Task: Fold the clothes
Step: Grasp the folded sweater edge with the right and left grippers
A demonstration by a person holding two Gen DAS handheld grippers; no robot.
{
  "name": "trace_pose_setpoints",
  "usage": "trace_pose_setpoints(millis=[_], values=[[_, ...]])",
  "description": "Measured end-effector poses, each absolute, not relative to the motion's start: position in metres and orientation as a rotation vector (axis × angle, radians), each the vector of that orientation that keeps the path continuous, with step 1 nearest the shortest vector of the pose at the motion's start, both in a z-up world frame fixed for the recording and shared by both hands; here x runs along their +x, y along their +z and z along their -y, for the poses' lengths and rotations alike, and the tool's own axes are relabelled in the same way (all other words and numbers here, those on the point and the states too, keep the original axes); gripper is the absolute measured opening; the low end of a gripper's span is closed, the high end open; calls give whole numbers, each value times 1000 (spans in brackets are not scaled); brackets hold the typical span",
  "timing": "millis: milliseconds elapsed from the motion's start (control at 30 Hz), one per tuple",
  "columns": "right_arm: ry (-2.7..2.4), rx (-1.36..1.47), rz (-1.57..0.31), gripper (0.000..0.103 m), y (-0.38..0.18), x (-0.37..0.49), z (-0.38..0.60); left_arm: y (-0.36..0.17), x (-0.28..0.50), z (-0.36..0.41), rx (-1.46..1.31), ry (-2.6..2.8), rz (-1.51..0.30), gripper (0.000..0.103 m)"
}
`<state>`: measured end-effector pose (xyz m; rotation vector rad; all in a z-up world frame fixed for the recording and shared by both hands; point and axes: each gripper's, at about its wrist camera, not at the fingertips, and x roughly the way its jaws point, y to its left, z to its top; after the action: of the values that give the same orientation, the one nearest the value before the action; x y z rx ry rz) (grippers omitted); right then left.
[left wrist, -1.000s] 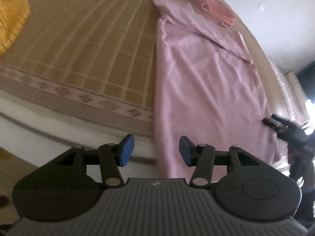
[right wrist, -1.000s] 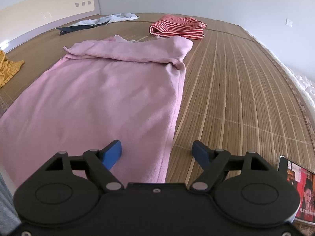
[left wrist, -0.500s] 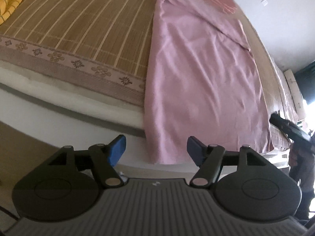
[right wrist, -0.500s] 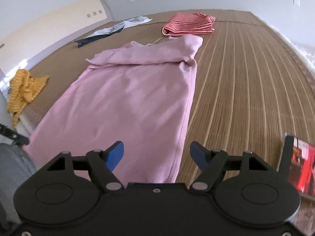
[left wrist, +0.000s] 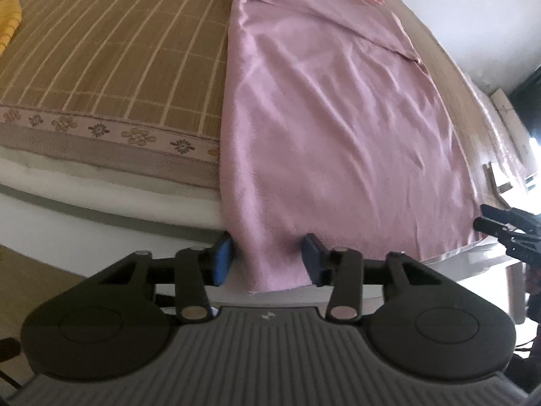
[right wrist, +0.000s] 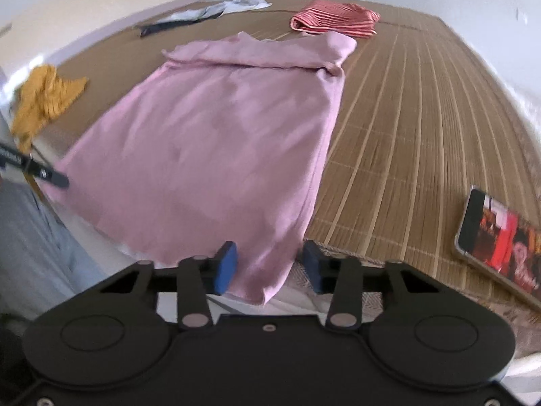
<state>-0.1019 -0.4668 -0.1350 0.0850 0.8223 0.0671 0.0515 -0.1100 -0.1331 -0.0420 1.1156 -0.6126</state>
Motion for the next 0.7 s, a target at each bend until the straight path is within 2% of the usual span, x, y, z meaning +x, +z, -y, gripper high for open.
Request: trace_pose_setpoints(millis=[33, 100, 267, 533, 700], values=[[68, 64, -818, 33, -135, -101, 463, -132, 50, 110, -35, -608, -1108, 45], [77, 34, -805, 11, -136, -99, 458, -131, 48, 110, -38, -602, -1098, 31], [121, 128, -734, 8, -132, -92, 463, -118, 46, 99, -138, -607, -1043, 13], [177, 375, -550, 8, -103, -76, 503, -74, 80, 97, -284, -661, -882, 13], [114, 338, -497, 8, -95, -40, 509, -65, 120, 117, -292, -639, -839, 13]])
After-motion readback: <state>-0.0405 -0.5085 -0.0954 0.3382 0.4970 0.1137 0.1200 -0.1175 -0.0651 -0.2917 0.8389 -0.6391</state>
